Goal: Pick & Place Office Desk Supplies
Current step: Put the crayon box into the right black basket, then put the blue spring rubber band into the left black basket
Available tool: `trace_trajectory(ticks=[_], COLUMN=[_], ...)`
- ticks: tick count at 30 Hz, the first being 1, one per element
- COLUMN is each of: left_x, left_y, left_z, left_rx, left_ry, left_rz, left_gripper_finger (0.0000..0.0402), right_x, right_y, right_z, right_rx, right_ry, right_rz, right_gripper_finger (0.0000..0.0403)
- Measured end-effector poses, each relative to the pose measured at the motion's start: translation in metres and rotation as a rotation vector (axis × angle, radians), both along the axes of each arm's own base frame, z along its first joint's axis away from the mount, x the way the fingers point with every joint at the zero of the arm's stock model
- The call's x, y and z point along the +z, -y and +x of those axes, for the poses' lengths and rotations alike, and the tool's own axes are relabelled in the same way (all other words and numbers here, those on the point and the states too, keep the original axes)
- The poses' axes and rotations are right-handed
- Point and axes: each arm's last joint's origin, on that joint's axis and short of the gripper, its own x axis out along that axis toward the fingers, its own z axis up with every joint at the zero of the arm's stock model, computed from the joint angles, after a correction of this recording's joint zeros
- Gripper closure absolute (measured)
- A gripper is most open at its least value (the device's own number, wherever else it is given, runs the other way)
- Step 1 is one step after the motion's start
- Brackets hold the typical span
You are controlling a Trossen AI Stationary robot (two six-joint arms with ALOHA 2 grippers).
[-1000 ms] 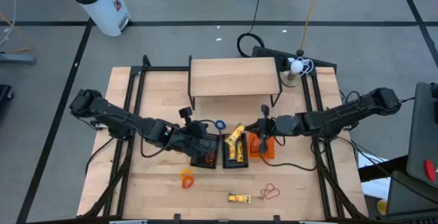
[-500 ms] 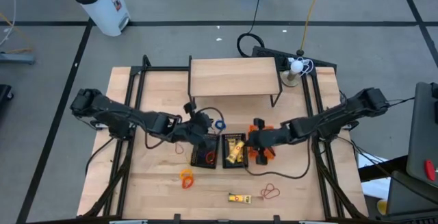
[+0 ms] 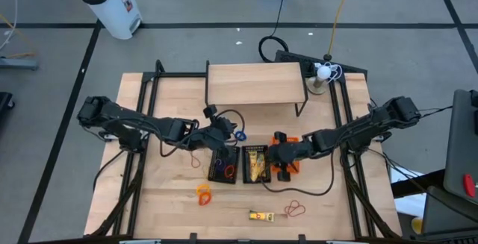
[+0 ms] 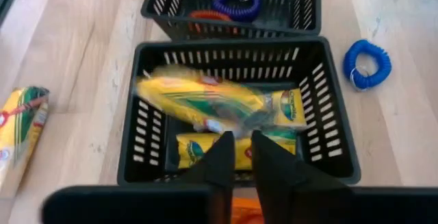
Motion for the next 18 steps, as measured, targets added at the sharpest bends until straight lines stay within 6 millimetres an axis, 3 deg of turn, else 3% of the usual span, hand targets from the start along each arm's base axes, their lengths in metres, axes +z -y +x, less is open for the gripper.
trace_trajectory(ticks=[10,14,18], left_x=[0.000,0.000,-0.002], left_y=[0.000,0.001,0.008], left_z=[0.000,0.001,0.002], left_rx=[0.001,-0.040,-0.241], left_ry=[0.002,-0.001,-0.043], left_rz=[-0.002,-0.038,-0.151], left_gripper_finger=[0.0382,0.0382,0.0382], right_x=[0.007,0.021,0.038], right_y=[0.000,0.001,0.007], right_z=[0.003,0.002,-0.009], right_rx=[0.006,-0.014,-0.102], right_ry=[0.077,0.162,0.223], right_rz=[0.001,-0.021,-0.086], right_gripper_finger=[0.0216,0.0188,0.0182])
